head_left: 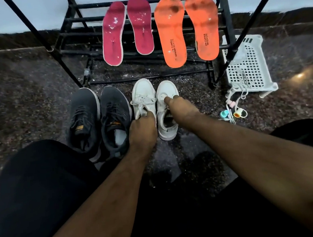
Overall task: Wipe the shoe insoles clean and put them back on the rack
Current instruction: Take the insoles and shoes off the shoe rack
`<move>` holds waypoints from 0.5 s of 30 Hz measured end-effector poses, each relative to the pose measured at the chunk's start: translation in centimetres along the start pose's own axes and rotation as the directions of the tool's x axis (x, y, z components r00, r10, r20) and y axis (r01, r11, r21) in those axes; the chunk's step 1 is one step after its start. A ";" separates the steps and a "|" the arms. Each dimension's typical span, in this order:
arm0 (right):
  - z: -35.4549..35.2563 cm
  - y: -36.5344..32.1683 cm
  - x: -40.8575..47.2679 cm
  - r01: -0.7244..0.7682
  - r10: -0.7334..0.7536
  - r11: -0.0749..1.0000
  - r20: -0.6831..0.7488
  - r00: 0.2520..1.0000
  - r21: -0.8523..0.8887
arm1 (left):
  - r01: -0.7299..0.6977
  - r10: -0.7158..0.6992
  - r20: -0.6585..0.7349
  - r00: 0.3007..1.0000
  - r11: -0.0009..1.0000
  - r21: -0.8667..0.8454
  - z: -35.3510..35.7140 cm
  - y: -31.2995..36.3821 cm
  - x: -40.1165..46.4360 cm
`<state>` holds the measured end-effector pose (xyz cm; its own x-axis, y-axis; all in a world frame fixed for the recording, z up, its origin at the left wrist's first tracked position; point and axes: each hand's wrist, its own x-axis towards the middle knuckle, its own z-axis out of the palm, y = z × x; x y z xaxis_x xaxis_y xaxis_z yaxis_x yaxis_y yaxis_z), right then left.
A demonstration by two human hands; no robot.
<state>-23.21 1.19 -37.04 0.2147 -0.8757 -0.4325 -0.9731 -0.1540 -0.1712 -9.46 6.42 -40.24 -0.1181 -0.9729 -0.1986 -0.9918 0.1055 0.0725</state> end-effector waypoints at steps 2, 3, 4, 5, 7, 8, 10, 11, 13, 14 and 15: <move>-0.9 -0.3 0.1 0.005 -0.007 0.997 -0.026 1.000 -0.080 | 0.017 -0.022 -0.053 0.998 0.997 -0.079 -0.4 0.1 0.1; -1.5 -0.5 0.2 0.012 -0.018 0.992 -0.046 0.999 -0.123 | 0.024 -0.033 -0.087 0.996 0.994 -0.111 -0.8 0.1 0.4; -2.4 -0.7 0.2 0.017 -0.028 0.988 -0.073 0.997 -0.156 | 0.024 -0.042 -0.120 0.992 0.989 -0.148 -1.3 0.2 0.6; -3.3 -0.8 0.2 0.019 -0.039 0.983 -0.107 0.993 -0.181 | 0.014 -0.046 -0.160 0.986 0.981 -0.196 -2.1 0.2 1.0; -5.2 -1.1 0.2 0.012 -0.045 0.982 -0.174 0.984 -0.189 | -0.030 -0.045 -0.257 0.965 0.959 -0.280 -4.1 0.3 1.6; -6.1 -1.2 0.3 0.003 -0.040 0.984 -0.204 0.978 -0.177 | -0.052 -0.051 -0.308 0.950 0.947 -0.316 -5.2 0.3 2.0; -7.7 -1.5 0.3 -0.001 -0.028 0.994 -0.274 0.961 -0.105 | -0.079 -0.085 -0.390 0.917 0.919 -0.387 -7.4 0.3 2.9; -8.3 -1.7 0.5 0.007 -0.021 0.999 -0.318 0.948 -0.046 | -0.086 -0.107 -0.417 0.903 0.904 -0.418 -8.3 0.2 3.4; -9.6 -2.2 1.0 0.066 -0.026 0.994 -0.416 0.909 0.082 | -0.088 -0.158 -0.464 0.872 0.880 -0.466 -10.1 -0.5 4.7; -10.1 -2.6 1.5 0.114 -0.044 0.985 -0.458 0.888 0.127 | -0.084 -0.186 -0.481 0.857 0.869 -0.487 -10.9 -1.0 5.4; -10.7 -3.1 2.2 0.156 -0.063 0.976 -0.494 0.867 0.149 | -0.072 -0.214 -0.497 0.841 0.866 -0.494 -11.8 -1.7 6.3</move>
<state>-20.61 -5.13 -27.95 0.2063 -0.9758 0.0728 -0.9042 -0.2185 -0.3670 -7.94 -2.27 -30.12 0.1376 -0.9429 0.3034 -0.8263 0.0596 0.5601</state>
